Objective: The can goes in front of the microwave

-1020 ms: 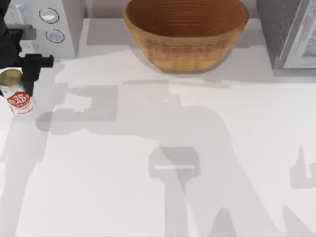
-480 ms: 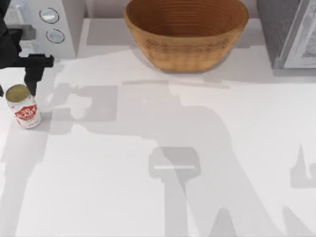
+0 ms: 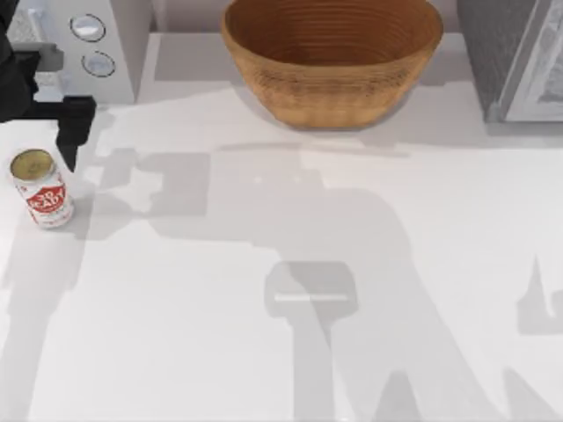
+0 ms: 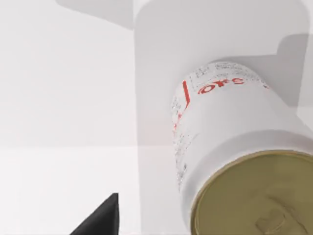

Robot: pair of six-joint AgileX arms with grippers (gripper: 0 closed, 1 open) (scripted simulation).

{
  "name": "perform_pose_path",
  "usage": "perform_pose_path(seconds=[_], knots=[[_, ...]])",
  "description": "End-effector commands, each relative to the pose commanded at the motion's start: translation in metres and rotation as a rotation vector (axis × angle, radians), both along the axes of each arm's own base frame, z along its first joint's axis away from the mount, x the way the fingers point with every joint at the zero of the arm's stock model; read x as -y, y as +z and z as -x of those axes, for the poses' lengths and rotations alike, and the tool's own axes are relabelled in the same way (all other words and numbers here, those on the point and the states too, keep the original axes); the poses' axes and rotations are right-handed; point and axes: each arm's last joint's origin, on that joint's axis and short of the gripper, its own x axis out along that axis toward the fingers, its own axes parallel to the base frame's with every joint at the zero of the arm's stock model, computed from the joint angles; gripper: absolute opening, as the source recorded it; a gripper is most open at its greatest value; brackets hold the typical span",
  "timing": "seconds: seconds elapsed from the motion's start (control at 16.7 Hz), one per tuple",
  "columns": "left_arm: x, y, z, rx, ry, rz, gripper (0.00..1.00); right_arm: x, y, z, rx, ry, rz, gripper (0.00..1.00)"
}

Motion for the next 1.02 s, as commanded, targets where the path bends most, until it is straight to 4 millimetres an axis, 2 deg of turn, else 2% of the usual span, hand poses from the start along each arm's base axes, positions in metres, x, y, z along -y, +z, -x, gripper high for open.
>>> perform_pose_path(seconds=[0.24,1.02], knots=[[0.001,0.002,-0.001,-0.003,-0.001,0.0,1.0,0.0,0.0,0.0,0.0,0.0,0.0,1.0],[0.001,0.04,0.0,0.0,-0.001,0.0,1.0,0.0,0.0,0.0,0.0,0.0,0.0,1.0]])
